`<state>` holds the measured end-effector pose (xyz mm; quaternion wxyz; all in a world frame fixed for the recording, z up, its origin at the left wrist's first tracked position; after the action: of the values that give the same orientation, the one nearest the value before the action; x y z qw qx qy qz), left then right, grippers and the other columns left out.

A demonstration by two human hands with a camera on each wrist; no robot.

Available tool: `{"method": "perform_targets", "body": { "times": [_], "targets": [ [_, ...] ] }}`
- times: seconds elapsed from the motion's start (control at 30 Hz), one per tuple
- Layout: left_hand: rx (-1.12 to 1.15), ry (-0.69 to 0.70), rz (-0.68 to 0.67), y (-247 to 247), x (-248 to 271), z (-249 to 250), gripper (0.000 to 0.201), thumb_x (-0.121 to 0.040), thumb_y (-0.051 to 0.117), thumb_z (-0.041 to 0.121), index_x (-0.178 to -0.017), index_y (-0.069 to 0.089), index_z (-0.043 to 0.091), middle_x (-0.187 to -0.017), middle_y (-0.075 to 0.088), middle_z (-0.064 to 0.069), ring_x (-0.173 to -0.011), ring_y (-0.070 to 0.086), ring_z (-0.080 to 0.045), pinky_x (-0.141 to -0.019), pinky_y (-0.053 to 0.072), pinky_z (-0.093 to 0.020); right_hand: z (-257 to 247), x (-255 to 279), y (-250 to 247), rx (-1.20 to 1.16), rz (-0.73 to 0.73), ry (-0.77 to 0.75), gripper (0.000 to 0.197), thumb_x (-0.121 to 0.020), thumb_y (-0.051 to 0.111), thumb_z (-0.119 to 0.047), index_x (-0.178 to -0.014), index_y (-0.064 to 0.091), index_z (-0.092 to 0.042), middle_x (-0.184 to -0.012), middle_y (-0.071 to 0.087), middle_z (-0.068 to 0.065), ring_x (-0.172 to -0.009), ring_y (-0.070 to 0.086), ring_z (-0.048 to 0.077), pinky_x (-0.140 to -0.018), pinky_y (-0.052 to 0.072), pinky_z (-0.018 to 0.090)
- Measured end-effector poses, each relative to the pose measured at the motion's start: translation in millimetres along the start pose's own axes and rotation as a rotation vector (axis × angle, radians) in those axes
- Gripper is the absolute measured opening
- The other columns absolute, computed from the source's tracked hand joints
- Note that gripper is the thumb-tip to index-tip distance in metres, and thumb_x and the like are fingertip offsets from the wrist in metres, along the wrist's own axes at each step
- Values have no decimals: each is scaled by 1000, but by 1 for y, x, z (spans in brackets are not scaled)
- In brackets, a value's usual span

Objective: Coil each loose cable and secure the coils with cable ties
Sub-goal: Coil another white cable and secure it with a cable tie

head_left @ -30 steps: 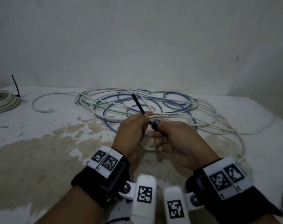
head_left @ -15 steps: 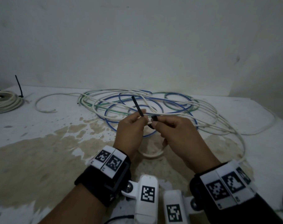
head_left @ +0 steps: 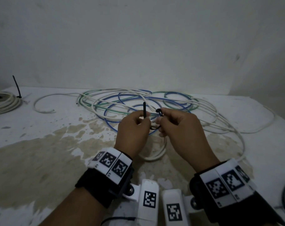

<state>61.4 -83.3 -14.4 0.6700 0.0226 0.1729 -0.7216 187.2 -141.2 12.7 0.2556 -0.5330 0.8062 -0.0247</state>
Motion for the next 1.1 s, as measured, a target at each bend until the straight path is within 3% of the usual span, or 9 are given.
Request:
{"method": "perform_targets", "body": {
  "times": [0.07,0.13,0.2,0.3,0.37,0.43,0.57,0.83,1.1],
  "targets": [
    [-80,61,-34,2,2,5,27,-91,55,18,-112,65,31,-75,69,2,-62,59,-3,-57,42,-9,1,-1,-3,0,38,-10,29,-87,63,-11,-115,67,-11,-67,66,-6,-58,61,8,-71,55,32],
    [-132,90,-56,3,3,7,28,-92,54,20,-115,67,28,-79,70,6,-69,61,-1,-60,42,-7,0,-1,-6,-6,70,-26,28,-87,63,-10,-115,67,-12,-69,67,-7,-53,59,3,-66,53,24],
    [-142,110,-58,3,5,9,26,-92,54,20,-110,72,24,-84,72,6,-77,65,-2,-70,48,-14,-1,-1,-8,-17,95,-39,27,-88,63,-11,-114,68,-13,-78,70,-5,-54,59,-2,-61,51,15],
    [-175,156,-52,4,6,13,26,-93,53,28,-91,76,16,-74,72,-1,-74,66,-15,-72,50,-32,-3,-1,-10,-12,113,-51,24,-89,62,-13,-111,70,-12,-82,71,0,-53,60,-3,-57,47,9],
    [-197,198,-52,5,7,14,34,-92,52,30,-74,70,8,-67,68,-11,-69,64,-25,-68,49,-43,-3,0,-10,0,123,-58,23,-90,61,-13,-110,71,-12,-77,69,-3,-51,60,0,-57,46,9],
    [-188,215,-71,6,8,16,35,-91,52,31,-69,67,8,-65,65,-14,-67,62,-28,-66,48,-47,-3,0,-11,13,129,-61,22,-90,60,-13,-109,72,-12,-74,68,-6,-50,61,1,-57,47,10],
    [-187,231,-115,7,10,18,40,-82,43,36,-77,72,9,-68,67,-13,-66,61,-25,-65,47,-45,-1,0,-10,28,115,-55,22,-91,59,-13,-110,71,-12,-76,69,-6,-52,60,5,-57,47,13],
    [-167,216,-129,8,10,18,38,-81,44,35,-93,77,19,-76,72,-6,-72,65,-17,-71,51,-41,0,0,-11,39,138,-24,22,-90,59,-15,-108,72,-16,-78,72,-3,-65,66,22,-67,56,43],
    [-188,199,-195,9,10,18,40,-79,43,32,-96,76,16,-77,72,-11,-75,67,-23,-73,51,-44,1,-1,-10,23,130,-41,22,-91,56,-13,-107,71,-16,-83,70,-5,-59,56,0,-63,48,23]
  ]
}}
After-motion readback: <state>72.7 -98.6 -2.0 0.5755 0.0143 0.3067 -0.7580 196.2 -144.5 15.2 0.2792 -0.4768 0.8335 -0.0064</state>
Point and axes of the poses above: each hand's wrist, its own x-axis away from the middle knuckle, its own y-axis out of the palm, z = x × y, the point moved 5 cm from there along -x, towards the middle knuckle
